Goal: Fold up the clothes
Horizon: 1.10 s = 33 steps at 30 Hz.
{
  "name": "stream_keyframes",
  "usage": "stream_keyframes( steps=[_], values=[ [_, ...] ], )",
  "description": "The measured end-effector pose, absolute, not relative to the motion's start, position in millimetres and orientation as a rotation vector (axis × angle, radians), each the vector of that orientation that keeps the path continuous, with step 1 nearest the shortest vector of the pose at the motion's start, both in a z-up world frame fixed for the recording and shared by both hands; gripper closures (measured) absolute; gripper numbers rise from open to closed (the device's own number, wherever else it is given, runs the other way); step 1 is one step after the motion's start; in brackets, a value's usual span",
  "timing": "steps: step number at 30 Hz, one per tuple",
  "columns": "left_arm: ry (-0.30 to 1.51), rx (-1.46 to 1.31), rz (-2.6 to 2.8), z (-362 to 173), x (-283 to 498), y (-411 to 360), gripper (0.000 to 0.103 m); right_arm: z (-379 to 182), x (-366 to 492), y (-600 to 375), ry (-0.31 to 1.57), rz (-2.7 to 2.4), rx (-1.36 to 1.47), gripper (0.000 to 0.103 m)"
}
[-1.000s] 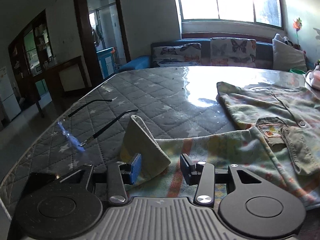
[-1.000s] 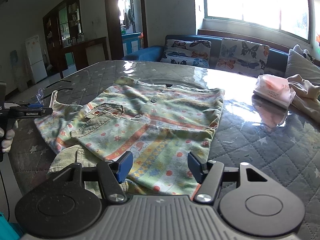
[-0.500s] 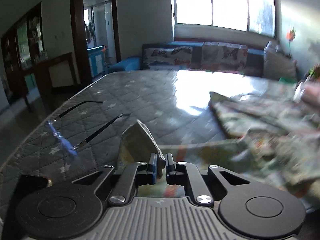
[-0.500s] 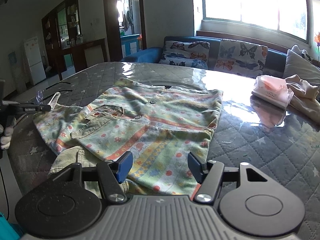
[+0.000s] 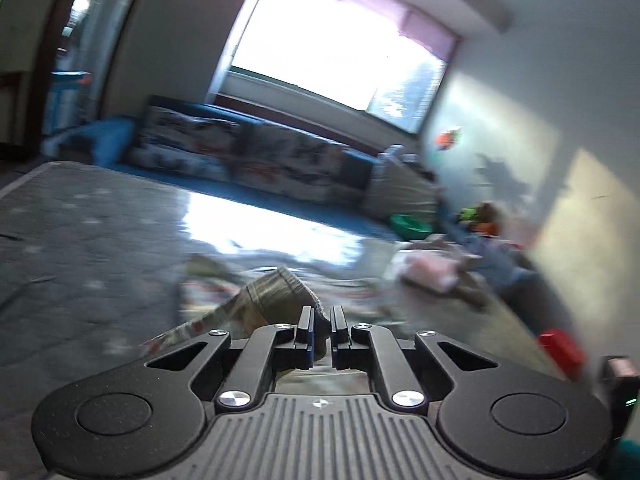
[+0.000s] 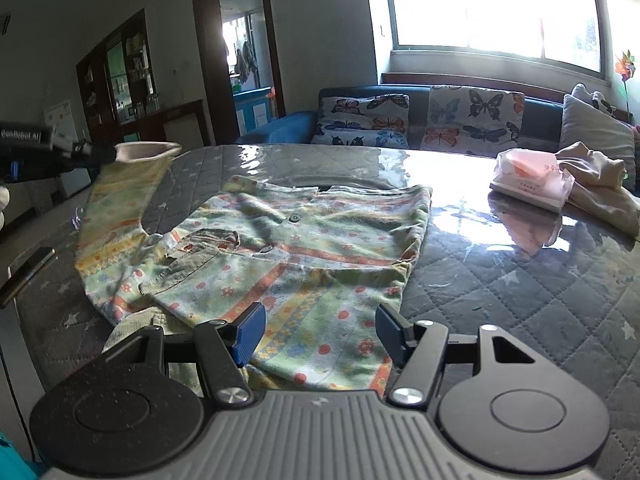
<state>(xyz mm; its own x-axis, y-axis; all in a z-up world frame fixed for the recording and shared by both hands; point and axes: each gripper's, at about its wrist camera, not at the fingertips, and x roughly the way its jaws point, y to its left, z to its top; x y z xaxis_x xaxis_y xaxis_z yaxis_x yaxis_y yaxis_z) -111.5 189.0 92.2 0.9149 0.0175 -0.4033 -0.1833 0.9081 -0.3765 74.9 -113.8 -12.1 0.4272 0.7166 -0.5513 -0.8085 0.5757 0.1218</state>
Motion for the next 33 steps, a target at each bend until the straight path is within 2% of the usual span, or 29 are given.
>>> stream_keyframes(
  steps=[9,14,19,26,30,33],
  values=[
    [0.476,-0.417,-0.089,70.9,-57.5,143.7,0.094,-10.7,75.7,-118.0,0.595,0.949,-0.153,0.041],
    [0.537,-0.383,-0.127,53.8,-48.1,127.9,0.083,-10.5,77.1,-119.4,0.598,0.938,-0.149,0.041],
    [0.552,-0.351,-0.117,48.9,-60.8,132.9,0.083,-8.5,79.8,-119.0,0.608,0.941,-0.141,0.042],
    [0.592,-0.298,0.109,35.7,-102.4,181.4,0.083,-14.6,85.6,-94.4,0.668,1.011,-0.158,0.053],
    [0.654,-0.327,0.183,16.9,-122.2,204.7,0.083,-23.4,89.1,-75.8,0.718,1.029,-0.179,0.057],
    [0.691,-0.329,0.200,4.9,-127.9,210.4,0.083,-30.2,89.2,-64.7,0.752,1.030,-0.206,0.064]
  ],
)
